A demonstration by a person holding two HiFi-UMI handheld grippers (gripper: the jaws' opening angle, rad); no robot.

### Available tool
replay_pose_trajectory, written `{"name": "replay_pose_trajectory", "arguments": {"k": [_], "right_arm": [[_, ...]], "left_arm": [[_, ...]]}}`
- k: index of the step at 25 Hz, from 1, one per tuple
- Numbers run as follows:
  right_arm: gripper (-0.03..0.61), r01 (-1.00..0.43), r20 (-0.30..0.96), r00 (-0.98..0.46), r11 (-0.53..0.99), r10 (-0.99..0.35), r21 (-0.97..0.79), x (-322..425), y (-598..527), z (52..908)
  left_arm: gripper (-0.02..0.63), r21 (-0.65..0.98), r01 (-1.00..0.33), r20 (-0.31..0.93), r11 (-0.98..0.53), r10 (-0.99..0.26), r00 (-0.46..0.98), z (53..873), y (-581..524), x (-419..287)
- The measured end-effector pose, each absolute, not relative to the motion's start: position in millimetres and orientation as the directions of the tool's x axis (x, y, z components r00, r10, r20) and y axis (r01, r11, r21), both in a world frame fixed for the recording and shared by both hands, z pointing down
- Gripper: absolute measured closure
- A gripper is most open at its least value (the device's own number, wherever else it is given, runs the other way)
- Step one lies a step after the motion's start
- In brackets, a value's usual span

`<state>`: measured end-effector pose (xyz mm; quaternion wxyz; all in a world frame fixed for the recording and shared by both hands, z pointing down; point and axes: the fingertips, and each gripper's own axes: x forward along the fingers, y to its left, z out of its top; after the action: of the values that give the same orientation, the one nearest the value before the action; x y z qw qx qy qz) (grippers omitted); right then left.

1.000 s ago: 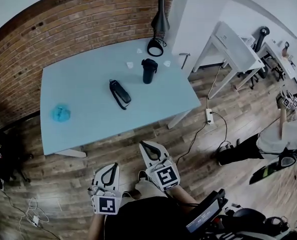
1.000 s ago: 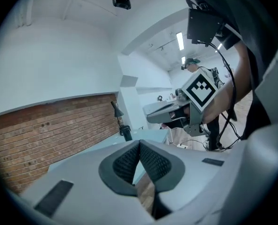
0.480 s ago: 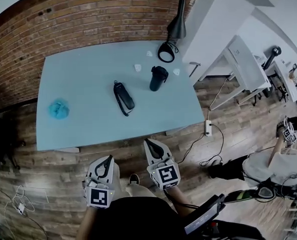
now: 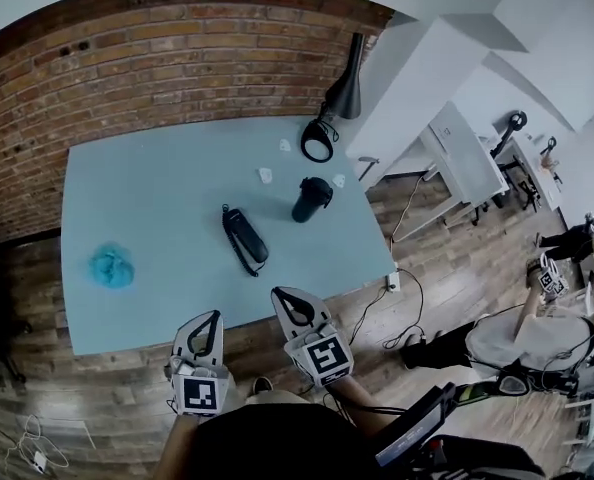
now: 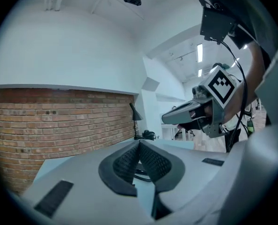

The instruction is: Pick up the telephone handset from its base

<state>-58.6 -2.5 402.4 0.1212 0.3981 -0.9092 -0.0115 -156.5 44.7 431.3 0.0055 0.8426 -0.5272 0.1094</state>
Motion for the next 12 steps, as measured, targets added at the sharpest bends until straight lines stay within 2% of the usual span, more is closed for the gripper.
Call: {"name": "replay_pose_trajectory", "arguments": {"k": [5, 12], "right_arm": [[0.561, -0.687, 0.248, -0.673, 0.713, -0.696, 0.137, -101, -13, 403], [0.561, -0.685, 0.311, -0.654, 0.714, -0.689, 0.144, -105, -35, 427]], "left_arm": [[0.591, -0.069, -0.905, 0.187, -0.419, -0.897, 0.401, 438, 22, -202], [0.591, -0.074, -0.928, 0.205, -0.366, -0.916, 0.345, 455, 1, -244]]}}
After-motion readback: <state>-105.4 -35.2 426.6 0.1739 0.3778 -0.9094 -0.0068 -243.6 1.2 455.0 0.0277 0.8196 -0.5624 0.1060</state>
